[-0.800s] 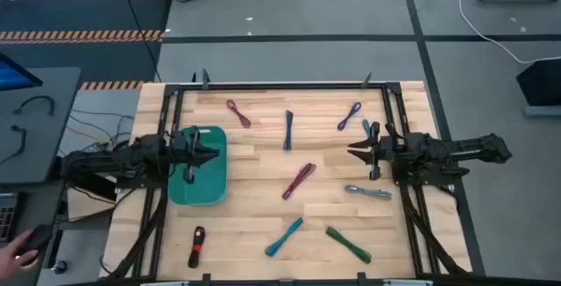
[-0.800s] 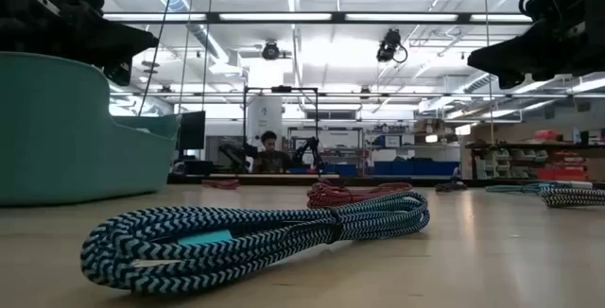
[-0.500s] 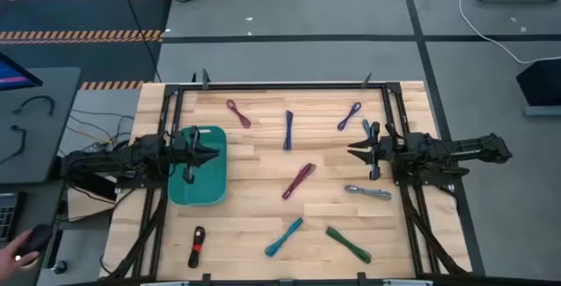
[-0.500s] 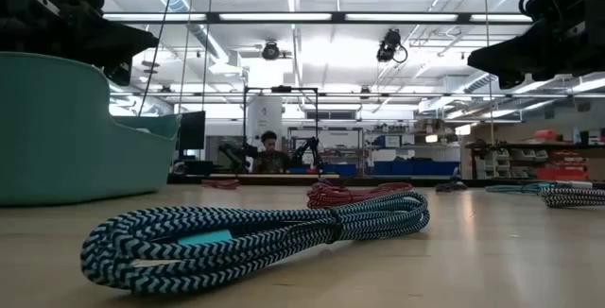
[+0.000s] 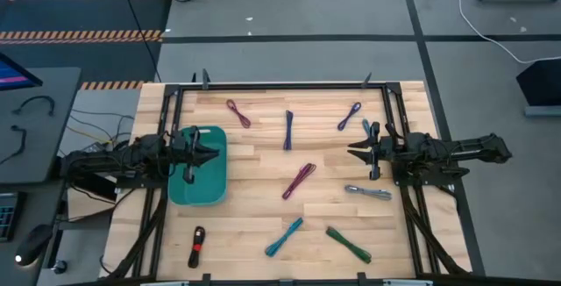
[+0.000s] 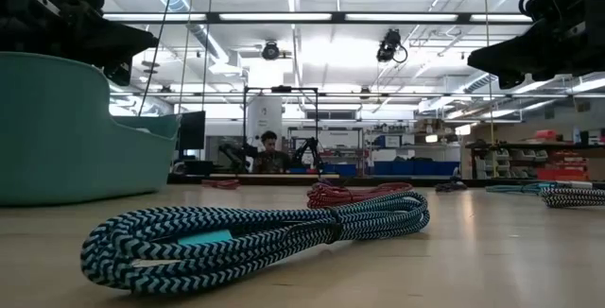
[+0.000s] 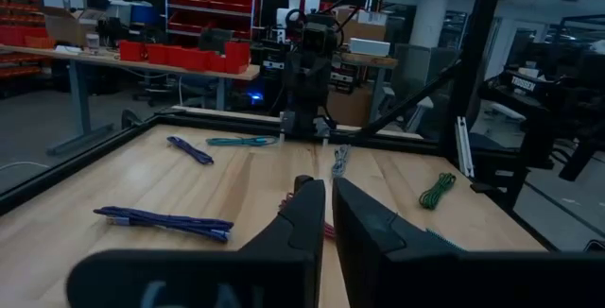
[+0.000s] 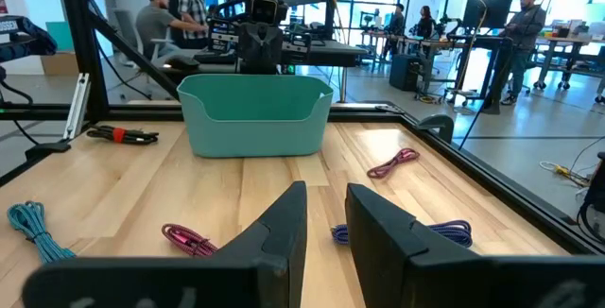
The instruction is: Pick and place USB-C Cables
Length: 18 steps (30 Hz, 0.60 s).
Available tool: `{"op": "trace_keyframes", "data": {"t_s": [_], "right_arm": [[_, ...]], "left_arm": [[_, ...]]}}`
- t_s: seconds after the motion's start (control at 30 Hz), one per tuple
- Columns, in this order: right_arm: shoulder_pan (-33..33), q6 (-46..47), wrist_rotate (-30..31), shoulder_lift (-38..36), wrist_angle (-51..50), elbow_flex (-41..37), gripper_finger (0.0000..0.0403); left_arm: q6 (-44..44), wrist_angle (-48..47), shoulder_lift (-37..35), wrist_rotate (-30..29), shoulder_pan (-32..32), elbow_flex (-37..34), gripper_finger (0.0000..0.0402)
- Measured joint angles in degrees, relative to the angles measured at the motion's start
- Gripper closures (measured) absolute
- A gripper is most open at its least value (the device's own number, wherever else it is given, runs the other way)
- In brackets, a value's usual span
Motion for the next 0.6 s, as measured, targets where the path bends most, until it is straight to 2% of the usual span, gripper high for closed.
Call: {"op": "trace_keyframes", "data": {"t_s": [0.23,0.6], "right_arm": [[0.0,0.0,0.0,0.0,0.0,0.0,0.0321],[0.0,0.0,0.0,0.0,0.0,0.0,0.0321]], "left_arm": [[0.0,0.0,0.0,0.0,0.0,0.0,0.0363],[0.0,0.5,0.0,0.0,0.0,0.0,0.0374]]}}
